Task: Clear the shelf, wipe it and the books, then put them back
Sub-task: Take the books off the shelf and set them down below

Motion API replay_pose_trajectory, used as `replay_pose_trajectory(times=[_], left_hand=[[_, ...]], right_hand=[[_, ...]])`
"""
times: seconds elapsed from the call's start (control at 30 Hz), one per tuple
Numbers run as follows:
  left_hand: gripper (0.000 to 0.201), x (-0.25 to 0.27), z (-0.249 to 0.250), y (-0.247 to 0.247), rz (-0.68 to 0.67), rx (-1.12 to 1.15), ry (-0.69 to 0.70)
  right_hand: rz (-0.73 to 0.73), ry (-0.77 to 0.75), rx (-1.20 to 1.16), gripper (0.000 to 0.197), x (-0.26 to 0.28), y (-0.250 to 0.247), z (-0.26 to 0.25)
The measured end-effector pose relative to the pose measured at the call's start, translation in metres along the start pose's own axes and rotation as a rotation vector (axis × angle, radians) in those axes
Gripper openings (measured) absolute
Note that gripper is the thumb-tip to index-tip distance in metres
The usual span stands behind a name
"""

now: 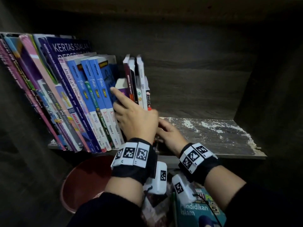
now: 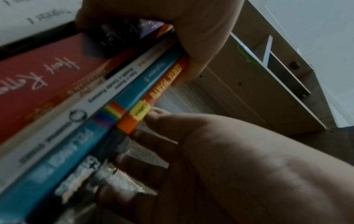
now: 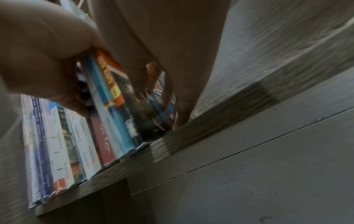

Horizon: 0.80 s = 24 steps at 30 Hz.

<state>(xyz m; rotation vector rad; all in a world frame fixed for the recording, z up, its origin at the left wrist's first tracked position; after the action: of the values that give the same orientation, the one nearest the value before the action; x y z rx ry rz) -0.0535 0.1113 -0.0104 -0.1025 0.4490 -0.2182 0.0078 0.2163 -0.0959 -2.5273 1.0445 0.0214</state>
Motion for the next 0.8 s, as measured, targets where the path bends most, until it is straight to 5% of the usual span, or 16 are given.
replay_pose_trajectory(times=[0.3,0.5,0.67,0.8], left_hand=[[0.117,0.021,-0.014,-0.024,0.000,0.193,0.050],[0.113,0.051,-0.039,-0.067,-0.037,0.600,0.113],[0.084,0.049,-0.037,-0.094,-0.127,0.833,0.145],[0.056,0.053,-0.049,-0.106,-0.140,1.093,0.005]], right_hand=[[-0.051,0.002,0.017,0.054,0.000,-0.017,-0.013],[-0.059,-0.044,0.102,0.110,0.002,-0.038,-0.025],[-0.086,-0.105,0.188,0.093,0.030,-0.042,-0.037],[-0.066,-0.181,0.101,0.097,0.065,-0.045,-0.051]])
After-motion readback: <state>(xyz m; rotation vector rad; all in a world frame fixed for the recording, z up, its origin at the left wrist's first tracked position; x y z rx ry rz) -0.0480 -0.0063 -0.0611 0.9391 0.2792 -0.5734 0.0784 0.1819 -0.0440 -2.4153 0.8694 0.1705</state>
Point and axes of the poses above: each hand's wrist, its own x-axis away from the middle knuckle, its own y-axis out of the palm, z = x × y, the point moved 4 cm from there along -x, towards the middle knuckle, and after that the axes turned 15 degrees about x, right-handed, at the moved point
